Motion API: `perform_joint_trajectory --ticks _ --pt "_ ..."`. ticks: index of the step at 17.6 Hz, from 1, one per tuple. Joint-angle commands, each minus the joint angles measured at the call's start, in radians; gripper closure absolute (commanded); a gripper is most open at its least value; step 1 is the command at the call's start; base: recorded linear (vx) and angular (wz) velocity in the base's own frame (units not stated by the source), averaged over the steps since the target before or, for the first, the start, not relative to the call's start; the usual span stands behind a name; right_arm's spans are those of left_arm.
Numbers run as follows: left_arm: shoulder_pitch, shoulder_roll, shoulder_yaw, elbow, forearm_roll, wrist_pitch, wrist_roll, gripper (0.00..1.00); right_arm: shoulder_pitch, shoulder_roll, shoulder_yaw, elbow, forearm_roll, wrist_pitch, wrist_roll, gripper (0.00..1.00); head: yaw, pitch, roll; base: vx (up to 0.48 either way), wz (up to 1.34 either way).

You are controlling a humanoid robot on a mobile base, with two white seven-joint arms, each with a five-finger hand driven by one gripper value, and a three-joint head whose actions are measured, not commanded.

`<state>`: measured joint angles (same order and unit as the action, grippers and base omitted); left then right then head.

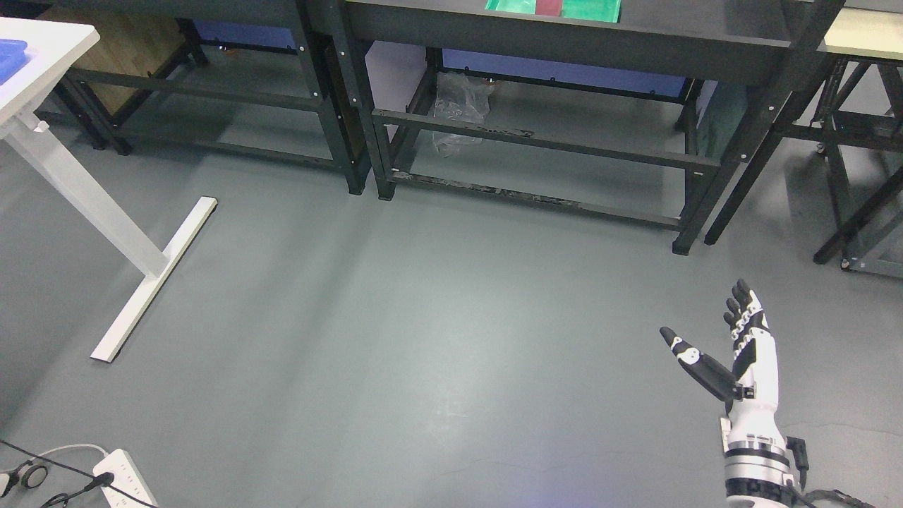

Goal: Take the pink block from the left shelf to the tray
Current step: 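Drive toward the shelf holding the green tray, right hand raised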

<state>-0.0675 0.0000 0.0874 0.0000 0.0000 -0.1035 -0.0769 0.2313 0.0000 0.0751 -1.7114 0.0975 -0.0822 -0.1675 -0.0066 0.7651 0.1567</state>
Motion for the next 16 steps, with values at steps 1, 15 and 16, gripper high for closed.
perform_joint_trajectory --ticks 1,15,16 --pt "0.000 0.017 0.000 -0.017 0.008 0.001 0.000 0.00 -0.001 -0.017 -0.018 -0.001 0.025 0.001 -0.003 0.00 0.0000 0.000 0.000 0.027 0.00" --pt "0.000 0.017 0.000 -0.017 0.008 0.001 0.000 0.00 0.002 -0.017 -0.003 -0.002 0.601 0.059 -0.158 0.03 0.0000 0.000 0.000 0.092 -0.02" --pt "0.000 0.017 0.000 -0.017 0.008 0.001 0.000 0.00 0.003 -0.018 -0.004 -0.005 0.676 0.062 -0.161 0.03 0.0000 0.000 0.000 0.128 -0.06"
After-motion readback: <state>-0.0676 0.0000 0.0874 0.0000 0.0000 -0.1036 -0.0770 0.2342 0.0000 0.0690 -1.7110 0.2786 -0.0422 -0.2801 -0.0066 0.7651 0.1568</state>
